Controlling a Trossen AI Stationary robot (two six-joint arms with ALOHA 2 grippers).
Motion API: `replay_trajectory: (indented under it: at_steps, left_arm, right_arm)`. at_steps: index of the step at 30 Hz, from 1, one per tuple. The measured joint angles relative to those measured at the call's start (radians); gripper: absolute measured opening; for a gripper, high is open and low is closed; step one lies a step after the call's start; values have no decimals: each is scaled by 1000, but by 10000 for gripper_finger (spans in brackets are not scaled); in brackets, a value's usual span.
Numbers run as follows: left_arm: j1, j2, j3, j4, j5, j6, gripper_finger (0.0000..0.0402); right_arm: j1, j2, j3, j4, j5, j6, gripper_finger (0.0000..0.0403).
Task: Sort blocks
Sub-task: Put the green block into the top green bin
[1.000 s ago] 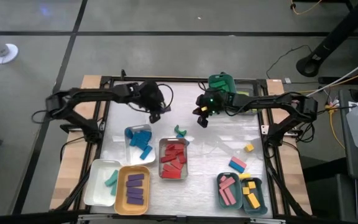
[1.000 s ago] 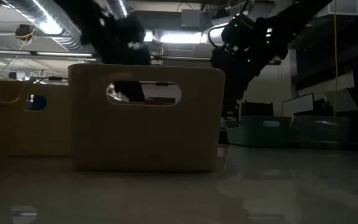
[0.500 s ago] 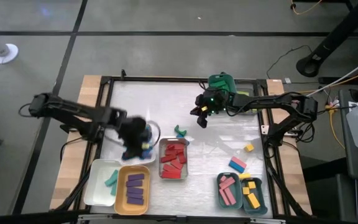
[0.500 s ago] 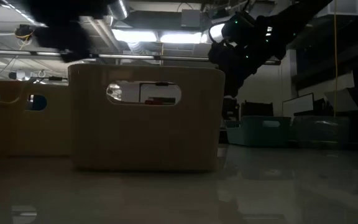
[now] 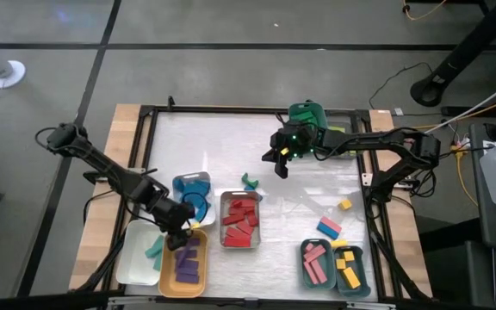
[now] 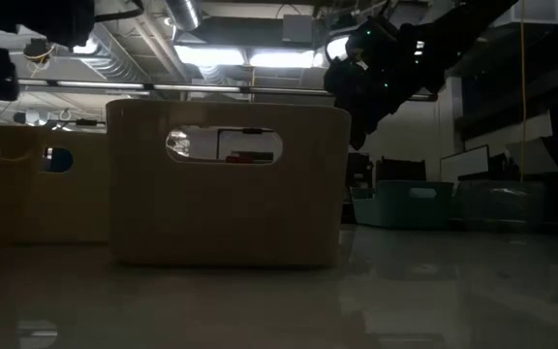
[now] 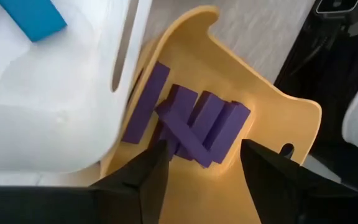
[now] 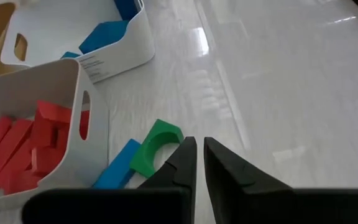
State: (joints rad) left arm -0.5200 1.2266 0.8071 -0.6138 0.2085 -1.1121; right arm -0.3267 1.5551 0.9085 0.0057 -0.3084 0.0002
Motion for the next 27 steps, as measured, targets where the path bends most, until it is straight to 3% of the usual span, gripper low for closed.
replay_trajectory:
  at_steps: [9,17,22,27]
  left_arm:
    - [-36,0,-1,6,-26,11,184]
    - [-43,0,-1,6,-129,15,184]
    - [-43,0,-1,6,-239,97,184]
    - [-43,0,-1,6,-293,120,184]
  right_arm:
    - [0,0,0,0,29,2,33]
    - [0,0,0,1,87,6,33]
    - [0,0,0,1,140,17,34]
    - [0,0,0,1,134,40,70]
